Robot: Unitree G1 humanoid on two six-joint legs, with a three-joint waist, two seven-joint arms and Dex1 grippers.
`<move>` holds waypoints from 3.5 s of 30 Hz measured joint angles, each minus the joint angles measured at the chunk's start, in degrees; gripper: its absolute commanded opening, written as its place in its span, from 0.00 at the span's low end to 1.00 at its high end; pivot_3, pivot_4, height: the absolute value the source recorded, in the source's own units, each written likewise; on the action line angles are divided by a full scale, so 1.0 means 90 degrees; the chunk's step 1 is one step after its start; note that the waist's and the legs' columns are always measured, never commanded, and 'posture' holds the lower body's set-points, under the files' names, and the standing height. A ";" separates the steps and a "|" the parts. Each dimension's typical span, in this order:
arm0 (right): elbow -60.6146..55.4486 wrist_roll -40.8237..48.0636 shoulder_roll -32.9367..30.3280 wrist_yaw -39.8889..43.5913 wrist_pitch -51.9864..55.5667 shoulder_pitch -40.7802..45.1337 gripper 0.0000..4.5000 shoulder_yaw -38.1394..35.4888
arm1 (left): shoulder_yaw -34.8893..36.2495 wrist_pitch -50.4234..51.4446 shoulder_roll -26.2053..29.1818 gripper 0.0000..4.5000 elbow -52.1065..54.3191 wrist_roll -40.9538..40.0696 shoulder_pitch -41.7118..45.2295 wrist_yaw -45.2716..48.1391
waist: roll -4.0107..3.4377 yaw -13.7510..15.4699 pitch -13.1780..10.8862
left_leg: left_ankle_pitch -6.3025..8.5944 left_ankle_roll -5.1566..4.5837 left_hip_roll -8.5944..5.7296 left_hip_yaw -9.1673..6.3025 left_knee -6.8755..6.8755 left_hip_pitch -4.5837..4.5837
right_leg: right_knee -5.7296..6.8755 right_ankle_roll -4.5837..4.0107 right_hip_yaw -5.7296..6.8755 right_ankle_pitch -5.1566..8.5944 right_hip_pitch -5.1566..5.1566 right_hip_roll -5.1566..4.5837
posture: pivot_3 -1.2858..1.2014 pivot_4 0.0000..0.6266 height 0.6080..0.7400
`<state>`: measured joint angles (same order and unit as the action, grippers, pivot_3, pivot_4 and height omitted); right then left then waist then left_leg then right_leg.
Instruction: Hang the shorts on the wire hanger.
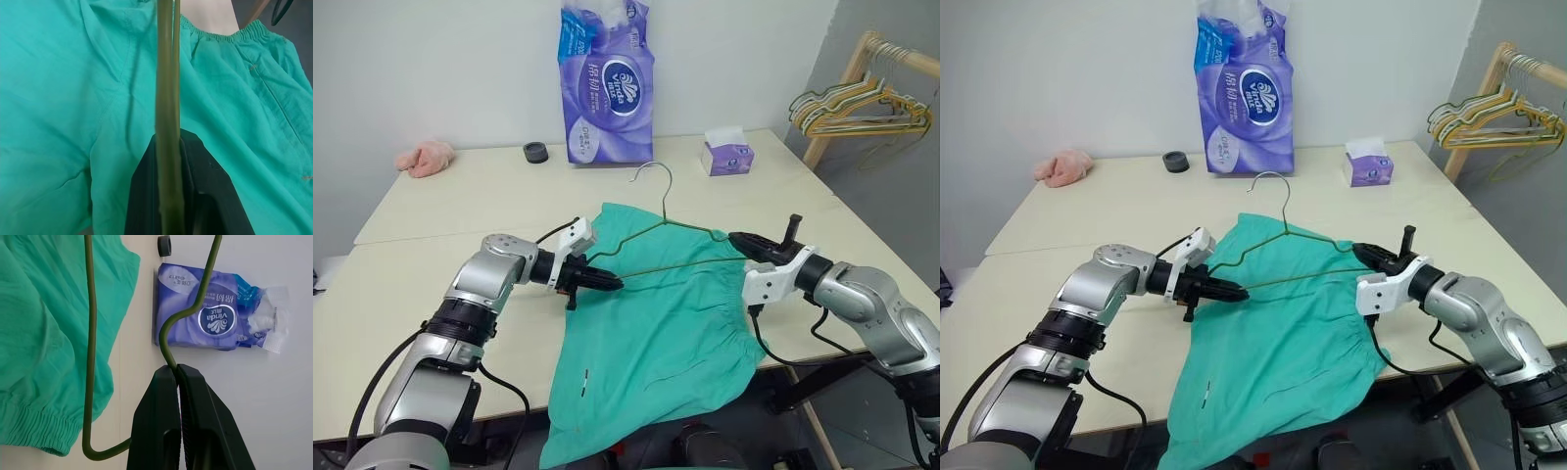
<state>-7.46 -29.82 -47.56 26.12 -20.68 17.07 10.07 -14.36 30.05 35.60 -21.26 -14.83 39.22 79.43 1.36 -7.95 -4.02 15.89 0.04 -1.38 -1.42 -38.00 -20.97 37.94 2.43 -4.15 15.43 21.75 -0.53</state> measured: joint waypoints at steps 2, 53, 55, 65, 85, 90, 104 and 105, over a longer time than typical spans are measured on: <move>-0.0010 0.0217 0.0002 0.0117 -0.0006 -0.0053 0.32 -0.0052 | 0.0002 -0.0097 -0.0044 0.00 -0.0116 0.0055 0.0019 -0.0020 | 0.0000 0.0003 0.0000 | 0.0000 0.0000 -0.0001 0.0000 0.0000 0.0000 | 0.0000 0.0000 0.0000 0.0000 0.0000 0.0000 | 0.45 0.07 1.00; -0.1820 0.5454 -0.0865 0.3705 0.7650 0.0709 0.00 0.0554 | -0.0424 -0.2097 0.0120 0.00 0.1563 0.0990 -0.0407 -0.0090 | -0.0004 0.0016 -0.0006 | 0.0003 -0.0003 -0.0001 -0.0010 -0.0005 -0.0039 | 0.0003 0.0017 0.0019 0.0008 0.0039 -0.0028 | 0.46 0.07 1.00; -0.1829 0.5454 -0.0864 0.3720 0.7683 0.0709 0.00 0.0554 | -0.0424 -0.2034 0.0110 0.00 0.1563 0.0978 -0.0407 -0.0077 | -0.0005 0.0016 -0.0005 | 0.0002 -0.0003 -0.0001 -0.0010 -0.0009 -0.0051 | 0.0004 0.0016 0.0019 0.0007 0.0049 -0.0028 | 0.45 0.07 1.00; -0.1891 0.5451 -0.0824 0.3643 0.7807 0.0591 0.00 0.0505 | -0.0127 -0.1189 -0.0265 0.48 0.1539 0.0533 -0.0493 -0.0334 | -0.0004 0.0023 -0.0005 | 0.0002 -0.0003 -0.0002 -0.0015 -0.0014 -0.0065 | 0.0005 0.0000 0.0024 -0.0003 0.0058 -0.0030 | 0.45 0.07 1.00; -0.2938 0.6533 -0.0252 0.2335 0.9072 -0.2506 0.00 -0.3016 | 0.1609 0.0585 -0.0421 0.61 0.0599 -0.0985 -0.0378 -0.1271 | -0.0004 0.0175 -0.0003 | 0.0002 -0.0002 -0.0007 -0.0037 -0.0017 -0.0080 | 0.0008 -0.0009 0.0042 -0.0012 0.0060 -0.0032 | 0.44 0.07 1.00; -0.3156 0.6715 0.0526 0.1741 0.9584 -0.3504 0.00 -0.4208 | 0.0927 0.0609 -0.0163 0.61 0.1098 -0.0961 -0.0683 -0.0591 | -0.0007 0.0201 -0.0001 | 0.0001 -0.0001 -0.0008 -0.0033 -0.0022 -0.0078 | 0.0007 -0.0007 0.0039 -0.0011 0.0056 -0.0032 | 0.43 0.08 1.00; -0.3296 0.6762 0.1002 0.1392 0.9697 -0.5093 0.00 -0.4645 | 0.0543 0.0401 -0.0345 0.61 0.1253 -0.0920 -0.0641 -0.0410 | -0.0017 0.0000 0.0004 | 0.0002 -0.0004 -0.0003 -0.0003 -0.0015 -0.0063 | 0.0002 0.0024 0.0007 0.0009 0.0052 -0.0014 | 0.43 0.10 1.00; -0.3296 0.6765 0.1000 0.1389 0.9695 -0.5067 0.00 -0.4617 | 0.0528 0.0378 -0.0358 0.61 0.1253 -0.0917 -0.0639 -0.0409 | -0.0017 -0.0001 0.0004 | 0.0002 -0.0004 -0.0003 -0.0003 -0.0014 -0.0063 | 0.0002 0.0024 0.0007 0.0009 0.0052 -0.0013 | 0.43 0.10 1.00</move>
<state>-37.12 31.07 -38.56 38.62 66.58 -28.53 -31.48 -9.61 33.46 32.38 -9.98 -23.09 33.47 75.75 1.21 -7.96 -3.98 15.90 0.00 -1.41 -1.44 -38.13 -21.54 37.96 2.65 -4.09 15.51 22.22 -0.65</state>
